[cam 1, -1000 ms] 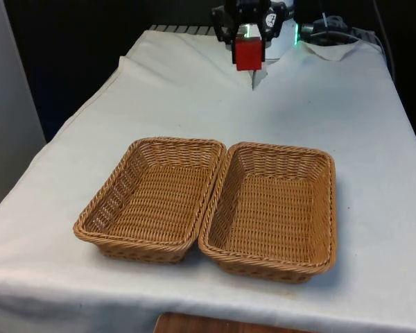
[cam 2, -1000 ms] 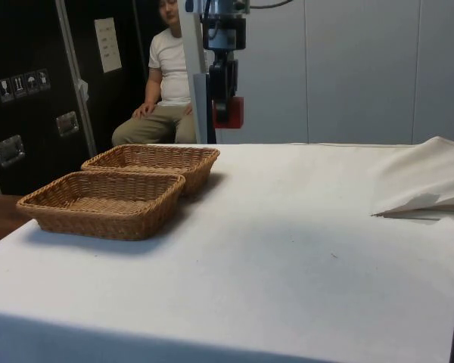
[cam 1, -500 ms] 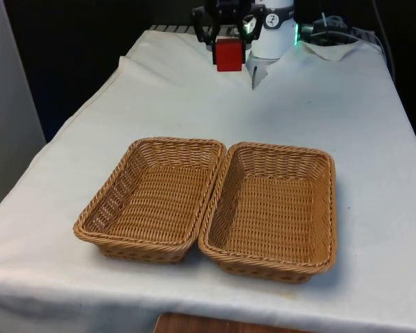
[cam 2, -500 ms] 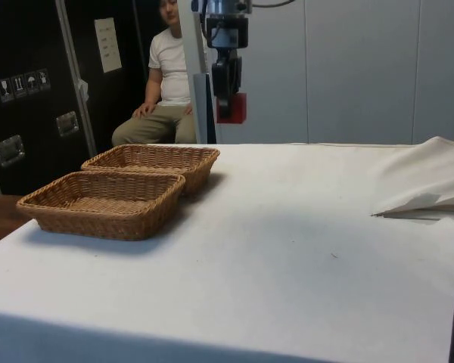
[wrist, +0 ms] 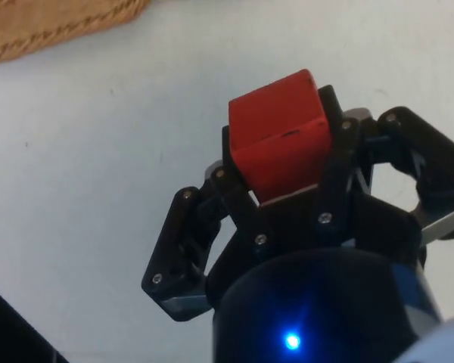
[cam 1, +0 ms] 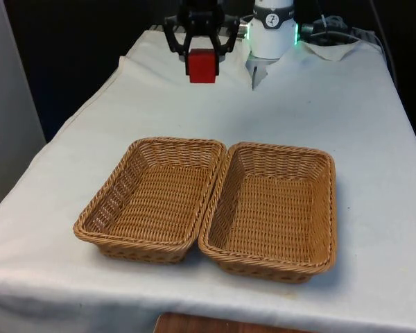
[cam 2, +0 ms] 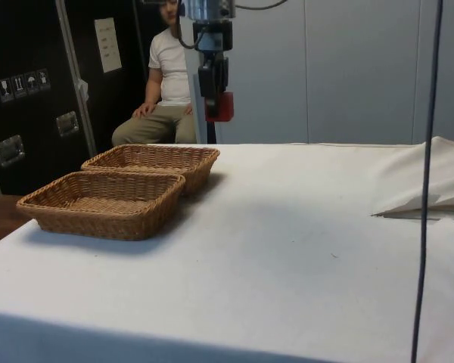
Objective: Pick up the red cube and place it into the right basket.
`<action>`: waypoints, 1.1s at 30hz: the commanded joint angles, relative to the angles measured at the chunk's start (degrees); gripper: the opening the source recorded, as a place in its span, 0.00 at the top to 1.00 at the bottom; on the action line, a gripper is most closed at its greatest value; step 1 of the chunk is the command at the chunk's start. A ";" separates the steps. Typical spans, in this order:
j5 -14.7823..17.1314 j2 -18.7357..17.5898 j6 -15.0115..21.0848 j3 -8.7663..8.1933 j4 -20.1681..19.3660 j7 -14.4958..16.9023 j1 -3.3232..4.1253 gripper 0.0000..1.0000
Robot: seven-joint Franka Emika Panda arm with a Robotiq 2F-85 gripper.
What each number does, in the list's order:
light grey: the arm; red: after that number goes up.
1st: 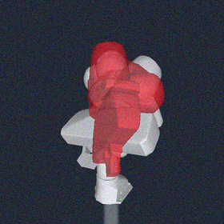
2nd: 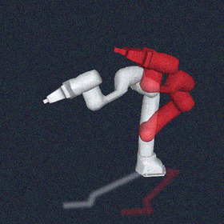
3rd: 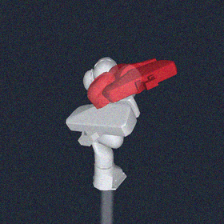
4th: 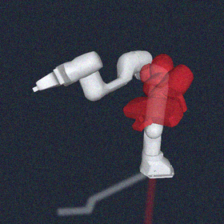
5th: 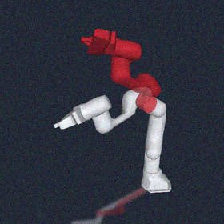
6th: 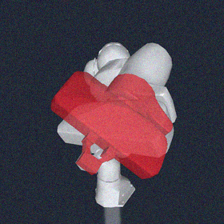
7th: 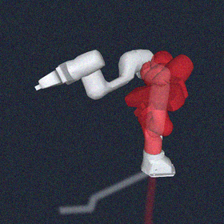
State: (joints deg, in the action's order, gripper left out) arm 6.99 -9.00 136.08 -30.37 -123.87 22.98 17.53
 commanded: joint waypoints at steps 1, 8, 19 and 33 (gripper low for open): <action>1.03 -0.86 -0.57 0.06 0.92 1.03 -0.46 0.99; 3.55 -5.39 -0.57 -0.97 4.87 3.55 -0.92 0.99; 8.19 -13.52 -0.69 -2.06 12.20 6.88 -1.78 0.99; 14.15 -24.12 -0.92 -2.46 22.06 9.11 -2.86 0.99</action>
State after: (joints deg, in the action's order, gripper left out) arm 20.74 -32.77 135.79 -33.46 -102.44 31.74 15.36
